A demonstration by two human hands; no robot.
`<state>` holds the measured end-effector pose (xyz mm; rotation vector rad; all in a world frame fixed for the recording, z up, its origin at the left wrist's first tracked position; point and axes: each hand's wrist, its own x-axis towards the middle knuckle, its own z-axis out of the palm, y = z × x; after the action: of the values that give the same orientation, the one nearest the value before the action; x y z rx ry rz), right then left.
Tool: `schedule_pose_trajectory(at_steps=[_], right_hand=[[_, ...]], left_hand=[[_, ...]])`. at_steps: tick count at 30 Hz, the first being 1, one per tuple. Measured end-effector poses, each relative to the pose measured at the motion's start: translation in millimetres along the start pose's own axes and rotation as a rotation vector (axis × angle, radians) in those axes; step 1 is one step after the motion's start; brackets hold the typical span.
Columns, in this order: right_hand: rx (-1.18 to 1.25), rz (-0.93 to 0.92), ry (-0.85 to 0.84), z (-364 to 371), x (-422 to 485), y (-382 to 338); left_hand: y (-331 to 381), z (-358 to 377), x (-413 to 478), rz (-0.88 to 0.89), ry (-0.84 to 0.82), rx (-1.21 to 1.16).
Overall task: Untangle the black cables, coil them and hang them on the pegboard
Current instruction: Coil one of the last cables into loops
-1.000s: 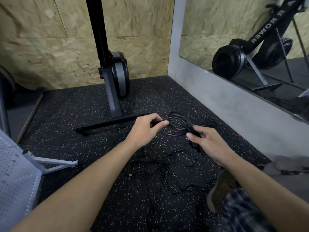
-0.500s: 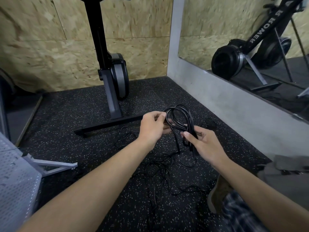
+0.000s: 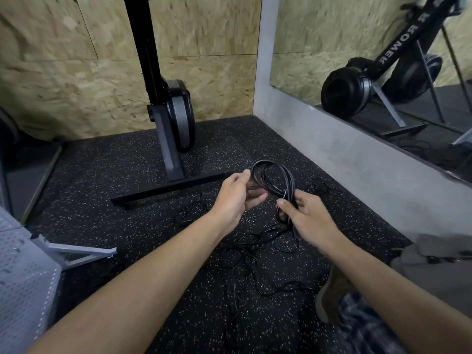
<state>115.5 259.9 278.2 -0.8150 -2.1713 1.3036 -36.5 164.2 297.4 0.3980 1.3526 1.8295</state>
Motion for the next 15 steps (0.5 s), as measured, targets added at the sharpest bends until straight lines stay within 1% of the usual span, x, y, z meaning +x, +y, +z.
schedule_pose_trajectory(at_steps=[1, 2, 5, 7, 10, 13, 15], right_hand=[[0.062, 0.020, 0.012, -2.0, 0.1, -2.1], [0.120, 0.040, 0.013, -3.4, -0.5, -4.3], [0.207, 0.059, -0.001, -3.5, -2.2, -7.7], [0.247, 0.060, 0.013, -2.8, -1.0, -9.3], [0.344, 0.068, 0.033, -4.0, 0.9, -10.4], [0.398, 0.092, 0.026, -6.9, 0.4, -12.8], [0.364, 0.089, 0.040, -11.1, 2.3, -11.6]], left_hand=[[-3.1, -4.4, -0.3, -0.024, -0.032, 0.012], [-7.6, -9.7, -0.2, -0.042, -0.078, 0.097], [-26.4, -25.1, 0.9, -0.012, -0.320, 0.675], [-37.6, -28.5, 1.3, -0.001, -0.475, 0.929], [-47.9, -27.5, -0.2, -0.007, -0.566, 1.058], [-53.5, -30.8, 5.6, 0.115, -0.569, 1.185], [-54.3, -35.3, 7.7, 0.180, -0.547, 1.241]])
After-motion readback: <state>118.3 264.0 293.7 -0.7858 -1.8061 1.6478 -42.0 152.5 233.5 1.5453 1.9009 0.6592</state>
